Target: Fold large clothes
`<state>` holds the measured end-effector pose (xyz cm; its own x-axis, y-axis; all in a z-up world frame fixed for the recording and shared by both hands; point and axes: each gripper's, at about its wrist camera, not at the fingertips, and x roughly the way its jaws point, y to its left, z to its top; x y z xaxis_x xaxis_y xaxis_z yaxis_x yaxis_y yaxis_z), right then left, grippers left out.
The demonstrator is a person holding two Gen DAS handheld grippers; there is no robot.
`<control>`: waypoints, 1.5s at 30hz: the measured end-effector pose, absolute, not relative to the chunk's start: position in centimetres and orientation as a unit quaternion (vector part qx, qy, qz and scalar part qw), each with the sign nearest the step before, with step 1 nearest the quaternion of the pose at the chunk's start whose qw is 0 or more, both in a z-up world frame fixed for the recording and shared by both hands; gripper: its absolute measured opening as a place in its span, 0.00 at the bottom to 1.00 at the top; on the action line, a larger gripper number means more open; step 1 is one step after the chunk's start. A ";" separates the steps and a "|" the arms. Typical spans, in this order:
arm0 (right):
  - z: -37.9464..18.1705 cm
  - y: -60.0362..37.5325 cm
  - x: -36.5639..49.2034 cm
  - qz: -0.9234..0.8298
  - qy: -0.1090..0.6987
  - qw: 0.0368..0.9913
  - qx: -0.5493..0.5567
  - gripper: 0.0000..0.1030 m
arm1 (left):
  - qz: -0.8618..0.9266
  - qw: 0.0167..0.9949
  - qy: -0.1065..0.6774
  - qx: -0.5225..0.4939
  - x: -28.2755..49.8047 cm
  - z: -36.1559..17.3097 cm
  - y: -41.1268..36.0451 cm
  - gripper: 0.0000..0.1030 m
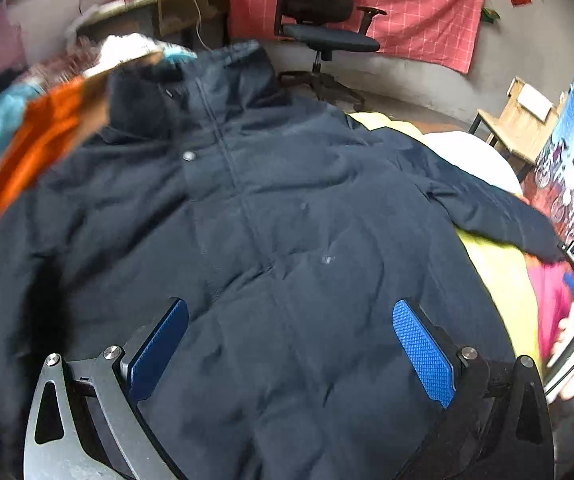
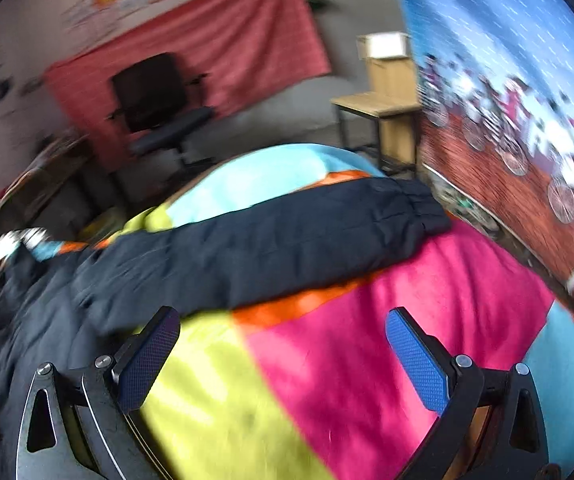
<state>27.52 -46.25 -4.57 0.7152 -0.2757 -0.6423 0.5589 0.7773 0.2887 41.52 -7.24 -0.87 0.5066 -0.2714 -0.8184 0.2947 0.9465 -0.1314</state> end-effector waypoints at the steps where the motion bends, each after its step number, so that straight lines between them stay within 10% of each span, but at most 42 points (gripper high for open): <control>1: -5.2 -46.9 28.3 -0.243 0.291 0.889 0.255 1.00 | -0.169 0.867 0.469 0.002 42.5 -1.3 -7.4 0.98; 15: -10.5 -55.5 31.5 -0.313 0.224 0.838 0.387 0.96 | -0.256 0.881 0.397 -0.007 51.0 -5.2 -18.4 0.98; 23: -10.7 -56.3 32.5 -0.304 0.233 0.842 0.379 0.36 | -0.221 0.887 0.400 0.066 51.6 -8.9 -21.0 0.98; 28: -8.0 -54.2 32.6 -0.296 0.194 0.878 0.323 0.15 | -0.213 0.887 0.399 0.091 52.0 -10.7 -21.8 0.98; 45: 5.8 -37.0 33.4 -0.078 0.079 0.988 0.105 0.11 | -0.166 0.912 0.376 -0.002 44.7 -3.9 -5.1 0.98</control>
<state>33.35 -36.98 5.84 0.9752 -0.1379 -0.1733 0.1713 0.9657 0.1953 44.70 -5.15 -3.86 0.6621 -0.3039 -0.6850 0.3005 0.9450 -0.1289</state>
